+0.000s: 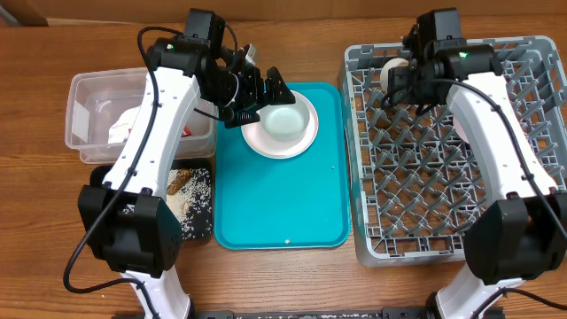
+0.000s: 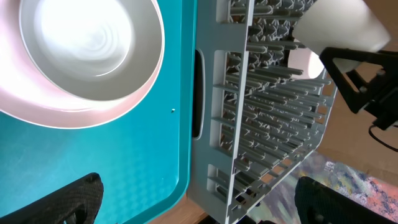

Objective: Sort waste into correct bins and load items into the dishwasher
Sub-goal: 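Carry the white cup into the grey rack and open the right gripper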

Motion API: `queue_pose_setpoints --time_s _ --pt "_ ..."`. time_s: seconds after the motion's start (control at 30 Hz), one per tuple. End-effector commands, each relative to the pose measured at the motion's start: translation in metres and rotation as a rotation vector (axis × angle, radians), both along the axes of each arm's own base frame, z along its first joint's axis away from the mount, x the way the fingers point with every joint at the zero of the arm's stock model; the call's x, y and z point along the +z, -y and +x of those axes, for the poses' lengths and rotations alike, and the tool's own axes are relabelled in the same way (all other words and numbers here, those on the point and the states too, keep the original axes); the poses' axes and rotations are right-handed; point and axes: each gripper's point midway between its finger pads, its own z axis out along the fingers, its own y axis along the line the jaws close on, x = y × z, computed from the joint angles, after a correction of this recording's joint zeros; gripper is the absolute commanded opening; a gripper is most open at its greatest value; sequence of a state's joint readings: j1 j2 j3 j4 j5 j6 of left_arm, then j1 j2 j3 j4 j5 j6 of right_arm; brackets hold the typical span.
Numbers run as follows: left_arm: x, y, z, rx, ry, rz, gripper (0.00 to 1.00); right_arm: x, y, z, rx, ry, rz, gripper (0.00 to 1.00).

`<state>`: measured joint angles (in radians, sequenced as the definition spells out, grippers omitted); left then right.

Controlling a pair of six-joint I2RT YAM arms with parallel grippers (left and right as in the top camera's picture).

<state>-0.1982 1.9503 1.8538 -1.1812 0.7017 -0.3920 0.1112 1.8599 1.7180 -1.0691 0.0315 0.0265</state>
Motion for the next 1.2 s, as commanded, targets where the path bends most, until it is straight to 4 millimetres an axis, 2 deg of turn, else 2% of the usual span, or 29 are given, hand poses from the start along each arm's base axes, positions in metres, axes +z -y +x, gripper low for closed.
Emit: queue_pose_setpoints --time_s 0.0,0.27,0.53,0.7,0.87,1.03,1.17 --pt "0.019 -0.001 0.002 0.001 0.06 -0.005 1.0 -0.006 0.008 0.003 -0.029 -0.009 -0.008 0.53" --pt "0.019 -0.001 0.002 0.001 0.06 -0.005 1.0 -0.02 0.018 0.004 -0.051 -0.035 -0.01 0.53" --pt "0.019 -0.001 0.002 0.001 0.06 -0.005 1.0 -0.043 0.019 0.005 -0.055 -0.087 -0.013 0.53" --pt "0.019 -0.001 0.002 0.001 0.06 -0.005 1.0 -0.045 0.019 0.005 -0.056 -0.094 -0.015 0.54" --pt "0.019 -0.001 0.002 0.001 0.06 -0.005 1.0 -0.046 0.02 0.002 -0.055 -0.104 -0.016 0.65" --pt "0.019 -0.001 0.002 0.001 0.06 -0.005 1.0 -0.046 0.02 0.002 -0.055 -0.106 -0.016 0.8" --pt "0.019 -0.001 0.002 0.001 0.06 -0.005 1.0 -0.047 0.02 0.001 -0.055 -0.108 -0.016 0.82"
